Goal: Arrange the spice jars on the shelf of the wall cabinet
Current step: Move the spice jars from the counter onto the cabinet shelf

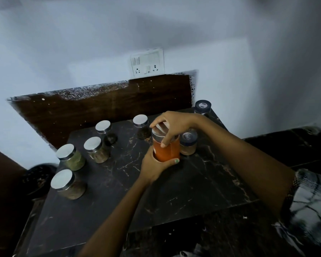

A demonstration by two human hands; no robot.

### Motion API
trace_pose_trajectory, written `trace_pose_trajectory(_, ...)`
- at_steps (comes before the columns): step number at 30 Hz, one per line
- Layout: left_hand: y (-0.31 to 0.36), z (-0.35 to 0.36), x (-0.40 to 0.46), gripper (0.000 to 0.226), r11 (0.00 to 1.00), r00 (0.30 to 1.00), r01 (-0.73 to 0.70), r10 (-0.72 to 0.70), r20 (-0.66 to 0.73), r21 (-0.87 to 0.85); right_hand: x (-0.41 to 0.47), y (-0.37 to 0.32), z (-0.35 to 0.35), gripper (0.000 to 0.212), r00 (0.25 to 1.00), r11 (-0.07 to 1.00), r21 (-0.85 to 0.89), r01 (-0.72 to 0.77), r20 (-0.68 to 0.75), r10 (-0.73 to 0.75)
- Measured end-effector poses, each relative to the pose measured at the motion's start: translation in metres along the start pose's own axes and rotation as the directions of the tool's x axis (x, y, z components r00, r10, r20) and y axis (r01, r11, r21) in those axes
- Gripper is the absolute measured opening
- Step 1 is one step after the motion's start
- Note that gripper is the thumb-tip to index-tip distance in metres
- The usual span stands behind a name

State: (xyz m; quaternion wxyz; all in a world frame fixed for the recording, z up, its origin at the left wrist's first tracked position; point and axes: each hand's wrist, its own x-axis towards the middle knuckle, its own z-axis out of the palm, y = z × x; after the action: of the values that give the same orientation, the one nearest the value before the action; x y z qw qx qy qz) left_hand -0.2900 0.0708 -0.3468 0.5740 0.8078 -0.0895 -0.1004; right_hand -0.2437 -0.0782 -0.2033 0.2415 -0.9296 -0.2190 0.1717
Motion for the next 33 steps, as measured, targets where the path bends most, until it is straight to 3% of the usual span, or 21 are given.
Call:
trace_pose_trajectory(3, 0.003, -0.001, -0.004, 0.103, 1.0, 0.992, -0.011, 0.013, -0.127, 0.016, 0.0, -0.011, 0.0, 0.07, 0.999, 1.0, -0.017, -0.026, -0.044, 0.026)
trace_pose_trajectory(7, 0.013, 0.002, -0.005, 0.101, 0.998, 0.966, -0.047, 0.058, -0.254, 0.05, 0.002, -0.018, 0.001, 0.054, 0.987, 0.973, -0.2, -0.118, -0.135, 0.092)
trace_pose_trajectory(9, 0.018, 0.003, -0.005, 0.103, 0.998, 0.972, -0.056, 0.059, -0.229, 0.021, 0.0, -0.018, -0.003, 0.049, 0.987, 0.982, -0.169, -0.08, -0.152, 0.054)
trace_pose_trajectory(14, 0.025, -0.004, 0.0, 0.099, 0.995, 0.994, -0.074, 0.068, -0.082, -0.062, -0.004, -0.019, -0.023, 0.067, 0.996, 0.991, -0.132, 0.006, -0.082, -0.017)
trace_pose_trajectory(18, 0.034, -0.002, 0.0, 0.09, 0.993, 0.973, -0.112, 0.101, -0.207, -0.045, -0.003, -0.019, -0.029, 0.072, 0.992, 0.995, -0.086, 0.05, -0.112, -0.059)
trace_pose_trajectory(22, 0.042, 0.004, -0.001, 0.096, 0.992, 0.946, -0.119, 0.1, -0.309, -0.044, -0.004, -0.018, -0.027, 0.063, 0.981, 0.991, -0.126, -0.037, -0.194, 0.012)
trace_pose_trajectory(25, 0.045, 0.005, -0.002, 0.094, 0.987, 0.964, -0.145, 0.126, -0.236, -0.067, -0.01, -0.017, -0.033, 0.054, 0.974, 0.995, -0.103, 0.006, -0.226, -0.03)
trace_pose_trajectory(29, 0.041, -0.004, 0.0, 0.09, 0.982, 0.978, -0.183, 0.177, -0.113, -0.045, -0.018, -0.016, -0.045, 0.066, 0.976, 0.996, -0.073, 0.055, -0.205, -0.069)
trace_pose_trajectory(33, 0.046, -0.005, -0.001, 0.087, 0.982, 0.969, -0.19, 0.186, -0.163, -0.007, -0.018, -0.015, -0.05, 0.069, 0.977, 0.996, -0.023, 0.085, -0.193, -0.088)
